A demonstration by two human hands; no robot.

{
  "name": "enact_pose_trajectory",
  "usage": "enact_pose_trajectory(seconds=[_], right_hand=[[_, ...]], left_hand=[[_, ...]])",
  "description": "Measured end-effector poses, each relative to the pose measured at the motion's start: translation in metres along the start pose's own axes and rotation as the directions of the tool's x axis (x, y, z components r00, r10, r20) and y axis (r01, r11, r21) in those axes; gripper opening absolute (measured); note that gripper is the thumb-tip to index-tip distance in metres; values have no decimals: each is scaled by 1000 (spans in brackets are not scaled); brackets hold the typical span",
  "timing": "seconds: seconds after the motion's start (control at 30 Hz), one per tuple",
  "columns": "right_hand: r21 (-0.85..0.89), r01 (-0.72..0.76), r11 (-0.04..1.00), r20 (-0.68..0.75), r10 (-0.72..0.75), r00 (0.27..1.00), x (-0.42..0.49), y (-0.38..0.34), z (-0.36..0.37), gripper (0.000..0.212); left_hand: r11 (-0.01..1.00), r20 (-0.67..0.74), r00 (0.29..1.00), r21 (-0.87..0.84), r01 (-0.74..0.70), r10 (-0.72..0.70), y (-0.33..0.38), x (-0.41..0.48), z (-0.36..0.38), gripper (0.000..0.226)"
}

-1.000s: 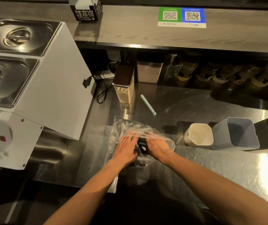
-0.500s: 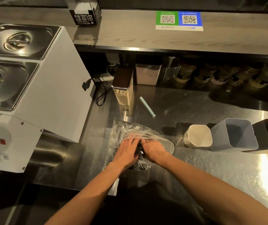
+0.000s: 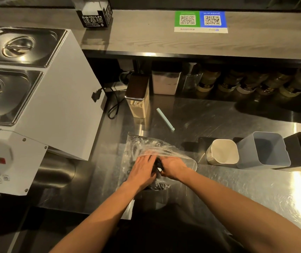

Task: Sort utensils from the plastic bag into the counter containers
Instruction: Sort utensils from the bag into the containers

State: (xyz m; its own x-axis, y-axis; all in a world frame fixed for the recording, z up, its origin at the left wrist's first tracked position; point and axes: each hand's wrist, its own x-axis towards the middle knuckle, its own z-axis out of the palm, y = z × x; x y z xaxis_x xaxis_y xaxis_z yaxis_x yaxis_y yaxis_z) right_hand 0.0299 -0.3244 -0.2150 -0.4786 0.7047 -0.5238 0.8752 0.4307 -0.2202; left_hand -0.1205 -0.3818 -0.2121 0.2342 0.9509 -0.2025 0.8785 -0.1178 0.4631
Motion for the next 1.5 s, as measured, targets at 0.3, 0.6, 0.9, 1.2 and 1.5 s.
enact_pose_trajectory(seconds=[0.3, 0.6, 0.9, 1.2, 1.5], right_hand=[[-14, 31, 999, 82, -29, 996, -6, 10, -13, 27], [59, -94, 994, 160, 83, 984, -11, 26, -15, 32], [244, -106, 964, 486, -27, 874, 16, 7, -29, 90], [530, -189, 827, 448, -85, 890, 12, 15, -38, 36], [354, -102, 930, 407, -55, 912, 13, 7, -39, 36]], left_hand=[[959, -180, 945, -23, -283, 274, 0, 5, 1, 70], [992, 5, 999, 120, -48, 47, 0, 11, -1, 80], [998, 1, 999, 28, -48, 48, -8, 9, -4, 57], [998, -19, 998, -13, -59, 59, -9, 13, -5, 60], [987, -61, 988, -65, -146, 142, -10, 9, 1, 62]])
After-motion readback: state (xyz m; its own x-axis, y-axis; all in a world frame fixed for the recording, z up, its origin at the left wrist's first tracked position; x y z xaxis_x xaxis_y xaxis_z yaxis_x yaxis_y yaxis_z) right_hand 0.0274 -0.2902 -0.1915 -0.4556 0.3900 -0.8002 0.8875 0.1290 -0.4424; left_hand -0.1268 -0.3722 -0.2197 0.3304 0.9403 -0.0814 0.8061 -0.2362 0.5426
